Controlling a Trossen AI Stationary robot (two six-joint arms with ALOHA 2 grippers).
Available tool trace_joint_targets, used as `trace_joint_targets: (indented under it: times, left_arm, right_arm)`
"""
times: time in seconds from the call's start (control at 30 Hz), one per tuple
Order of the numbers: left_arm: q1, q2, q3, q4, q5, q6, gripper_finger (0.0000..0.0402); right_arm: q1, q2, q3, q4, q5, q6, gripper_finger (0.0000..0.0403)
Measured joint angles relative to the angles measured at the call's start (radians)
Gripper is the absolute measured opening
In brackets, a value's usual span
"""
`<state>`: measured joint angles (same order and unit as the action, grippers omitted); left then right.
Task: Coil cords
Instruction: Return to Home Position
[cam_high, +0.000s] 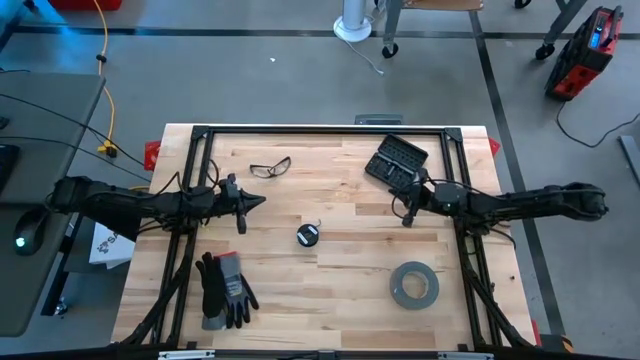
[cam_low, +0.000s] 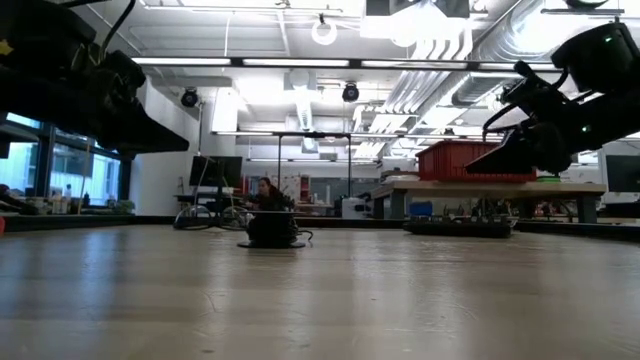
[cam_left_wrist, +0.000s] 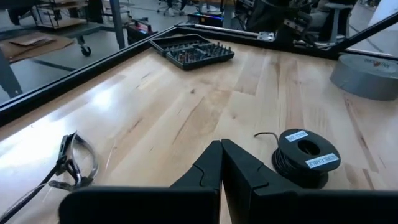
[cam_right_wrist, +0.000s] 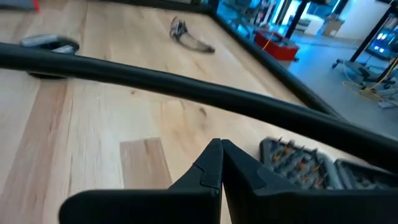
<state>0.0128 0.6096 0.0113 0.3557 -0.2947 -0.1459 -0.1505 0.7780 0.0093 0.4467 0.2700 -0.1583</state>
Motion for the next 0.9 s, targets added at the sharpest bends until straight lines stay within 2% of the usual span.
trace_joint_targets:
  times: [0.17, 0.3, 0.43, 0.5, 0.7, 0.9]
  left_arm:
    - [0.000, -0.160, 0.000, -0.091, 0.000, 0.000, 0.0001]
    - [0.000, -0.395, 0.000, -0.206, 0.000, 0.000, 0.0001]
    - [0.000, -0.596, 0.000, -0.272, -0.002, 0.000, 0.0001]
    - [0.000, -0.606, 0.003, -0.241, -0.007, -0.001, 0.0001]
    - [-0.004, -0.605, 0.001, -0.308, 0.008, -0.001, 0.0001]
    - [-0.013, -0.591, 0.002, -0.289, 0.021, -0.001, 0.0001]
  right_arm:
    - [0.000, -0.229, 0.000, -0.209, 0.000, 0.000, 0.0000]
    - [0.000, -0.490, 0.000, -0.391, 0.000, 0.000, 0.0000]
    - [-0.001, -0.694, 0.000, -0.391, -0.019, 0.000, 0.0000]
    - [-0.001, -0.775, 0.000, -0.392, -0.020, 0.001, 0.0000]
    - [0.028, -0.778, 0.000, -0.347, -0.026, 0.000, 0.0000]
    - [0.144, -0.778, 0.000, -0.379, -0.028, 0.001, 0.0000]
